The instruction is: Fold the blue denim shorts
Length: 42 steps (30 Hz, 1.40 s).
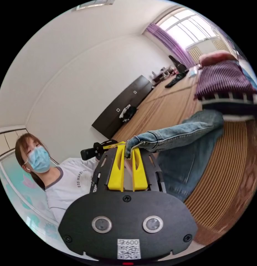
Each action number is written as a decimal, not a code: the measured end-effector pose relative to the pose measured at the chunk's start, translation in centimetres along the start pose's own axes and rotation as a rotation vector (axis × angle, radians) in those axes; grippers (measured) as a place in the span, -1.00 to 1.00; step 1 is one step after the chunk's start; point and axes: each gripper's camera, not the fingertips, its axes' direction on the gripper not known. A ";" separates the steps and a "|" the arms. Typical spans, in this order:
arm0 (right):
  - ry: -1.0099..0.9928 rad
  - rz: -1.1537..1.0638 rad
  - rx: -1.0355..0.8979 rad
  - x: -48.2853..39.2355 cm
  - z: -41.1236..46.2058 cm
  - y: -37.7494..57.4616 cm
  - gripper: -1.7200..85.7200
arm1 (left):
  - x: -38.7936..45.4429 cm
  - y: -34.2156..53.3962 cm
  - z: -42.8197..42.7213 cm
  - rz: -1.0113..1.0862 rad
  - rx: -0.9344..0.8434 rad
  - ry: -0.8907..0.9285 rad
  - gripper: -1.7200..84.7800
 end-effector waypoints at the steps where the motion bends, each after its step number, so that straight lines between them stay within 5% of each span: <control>1: 0.016 0.066 0.001 3.0 0.4 4.6 -0.97 | 1.9 0.0 0.2 0.014 -0.002 0.020 -0.93; 6: 0.004 0.258 0.246 13.8 -0.6 16.6 -0.97 | 12.6 -2.5 4.0 0.162 -0.025 -0.104 -0.93; 14: 0.102 0.128 0.304 17.5 1.7 14.1 -0.97 | 3.0 -6.3 4.4 0.114 -0.058 -0.112 -0.92; 19: 0.231 0.254 0.239 24.6 5.6 16.4 -0.97 | 4.8 -6.3 7.4 0.131 -0.098 -0.046 -0.88; 27: 0.330 0.324 0.483 32.1 11.8 22.7 -0.95 | 9.6 -2.0 6.7 0.217 -0.007 -0.157 -0.84; 30: 0.549 0.258 0.589 30.0 14.3 23.7 -0.93 | 5.8 -0.3 5.1 0.100 0.022 -0.145 -0.90; 35: 1.241 0.089 0.681 23.3 21.2 23.4 -0.97 | -3.8 1.1 6.1 -0.054 -0.004 -0.238 -0.93; 42: 0.785 -0.116 0.501 27.1 23.7 17.7 -0.98 | -20.1 1.3 15.4 -0.490 -0.059 0.003 -0.95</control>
